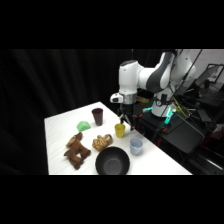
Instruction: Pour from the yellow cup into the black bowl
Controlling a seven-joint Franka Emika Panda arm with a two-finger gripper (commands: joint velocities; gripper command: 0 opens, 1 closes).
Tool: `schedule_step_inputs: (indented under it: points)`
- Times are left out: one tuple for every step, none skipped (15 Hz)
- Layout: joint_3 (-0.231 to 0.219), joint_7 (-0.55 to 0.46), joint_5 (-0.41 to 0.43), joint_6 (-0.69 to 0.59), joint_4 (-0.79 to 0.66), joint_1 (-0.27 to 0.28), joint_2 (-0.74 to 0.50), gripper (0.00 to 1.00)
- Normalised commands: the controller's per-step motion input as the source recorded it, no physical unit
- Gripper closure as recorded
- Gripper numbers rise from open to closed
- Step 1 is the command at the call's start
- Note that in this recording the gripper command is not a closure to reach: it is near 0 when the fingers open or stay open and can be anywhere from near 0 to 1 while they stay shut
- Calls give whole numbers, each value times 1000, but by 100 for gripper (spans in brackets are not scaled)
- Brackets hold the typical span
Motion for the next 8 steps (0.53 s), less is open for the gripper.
schedule_step_inputs:
  points:
    - [-31, -183, -41, 497, 12, -88, 329, 0]
    - [-21, -172, -51, 436, 29, -98, 311, 0]
    - [-9, -148, -69, 386, 34, -104, 287, 0]
    - [6, -132, -74, 317, 46, -106, 253, 0]
    - [13, -98, -97, 263, 52, -101, 215, 0]
    - [6, -42, -152, 219, 54, -86, 183, 0]
    - [-3, -1, -184, 182, 62, -71, 157, 0]
    - [-8, 13, -192, 139, 76, -64, 144, 0]
